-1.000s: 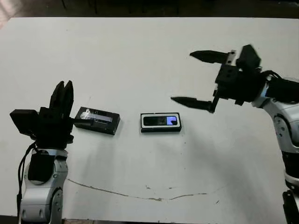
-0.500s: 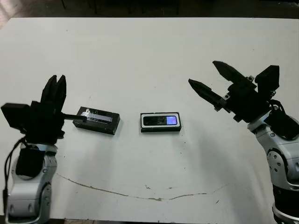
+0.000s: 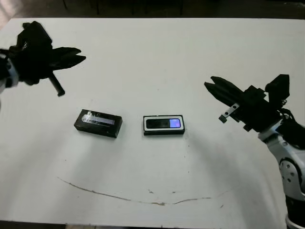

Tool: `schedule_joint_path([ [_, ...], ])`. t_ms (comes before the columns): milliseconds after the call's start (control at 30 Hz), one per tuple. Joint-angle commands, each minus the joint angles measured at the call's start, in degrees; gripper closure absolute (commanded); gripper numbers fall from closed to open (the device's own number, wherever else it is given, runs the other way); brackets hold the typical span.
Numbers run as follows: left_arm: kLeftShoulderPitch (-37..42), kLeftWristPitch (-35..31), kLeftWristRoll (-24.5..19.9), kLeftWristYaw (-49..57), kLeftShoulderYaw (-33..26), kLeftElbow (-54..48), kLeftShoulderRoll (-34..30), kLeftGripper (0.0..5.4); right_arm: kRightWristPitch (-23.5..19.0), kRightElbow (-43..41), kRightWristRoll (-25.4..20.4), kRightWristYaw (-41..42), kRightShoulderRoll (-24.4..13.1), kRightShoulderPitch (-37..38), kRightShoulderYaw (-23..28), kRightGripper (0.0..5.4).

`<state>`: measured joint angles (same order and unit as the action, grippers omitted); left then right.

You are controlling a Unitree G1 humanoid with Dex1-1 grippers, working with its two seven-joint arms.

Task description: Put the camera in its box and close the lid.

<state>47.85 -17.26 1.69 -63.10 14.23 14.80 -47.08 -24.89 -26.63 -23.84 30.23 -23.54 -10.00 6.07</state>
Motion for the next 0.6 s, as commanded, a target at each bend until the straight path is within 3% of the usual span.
schedule_joint_path([
  [33,4.79,0.01,4.93,-5.55,6.85,7.01,2.52,5.40,-0.18,-0.13,-0.34,-0.56,-0.46,1.72,0.82,5.36],
  [200,9.48,4.04,10.55,-10.90,13.17,13.88,6.22,5.40,0.10,-0.16,-0.32,-0.68,-0.49,2.24,0.84,5.36],
  [600,7.35,12.75,16.49,-15.86,17.50,19.89,8.98,5.40,-0.47,0.44,-0.34,-1.34,0.11,2.09,-0.63,5.36],
])
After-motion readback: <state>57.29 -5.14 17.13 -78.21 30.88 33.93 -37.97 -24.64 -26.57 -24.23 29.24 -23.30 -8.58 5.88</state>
